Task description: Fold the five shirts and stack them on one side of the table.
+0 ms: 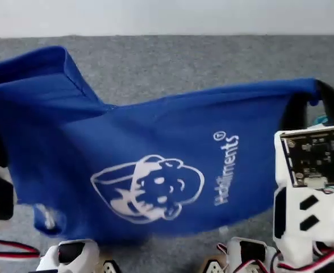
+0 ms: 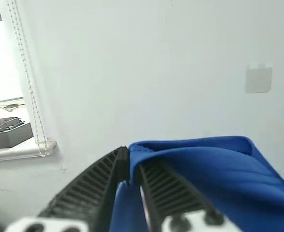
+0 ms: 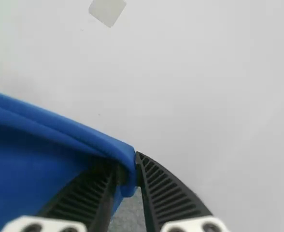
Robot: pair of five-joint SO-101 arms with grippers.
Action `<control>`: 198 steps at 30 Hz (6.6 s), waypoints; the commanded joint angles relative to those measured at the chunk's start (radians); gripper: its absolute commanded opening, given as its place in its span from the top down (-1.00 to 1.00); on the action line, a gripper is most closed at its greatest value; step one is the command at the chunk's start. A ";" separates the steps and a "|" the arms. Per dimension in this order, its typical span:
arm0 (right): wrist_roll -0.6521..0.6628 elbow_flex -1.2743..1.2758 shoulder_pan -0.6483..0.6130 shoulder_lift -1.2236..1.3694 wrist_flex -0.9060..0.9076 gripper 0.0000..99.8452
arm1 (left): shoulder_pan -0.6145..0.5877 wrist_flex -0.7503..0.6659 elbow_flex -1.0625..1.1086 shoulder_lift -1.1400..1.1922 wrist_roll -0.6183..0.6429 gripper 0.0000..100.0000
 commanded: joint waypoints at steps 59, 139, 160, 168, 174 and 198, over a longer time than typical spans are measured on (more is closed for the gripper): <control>-0.025 0.410 -0.015 0.768 -0.808 0.98 | -0.005 -0.825 0.740 0.600 -0.012 0.97; -0.092 -0.368 -0.027 0.185 0.458 0.98 | -0.106 -0.137 0.084 0.000 -0.112 0.98; -0.094 0.763 -0.028 0.456 -0.803 0.98 | -0.107 -0.269 0.076 0.761 -0.112 0.98; -0.098 0.287 -0.031 1.012 -0.835 0.98 | -0.123 -0.388 0.074 0.911 -0.115 0.98; -0.100 -0.209 -0.073 1.296 -0.553 0.98 | -0.123 -0.385 0.079 0.924 -0.184 0.98; -0.015 -0.382 -0.397 1.360 0.498 0.76 | -0.115 -0.210 0.260 0.927 -0.204 0.66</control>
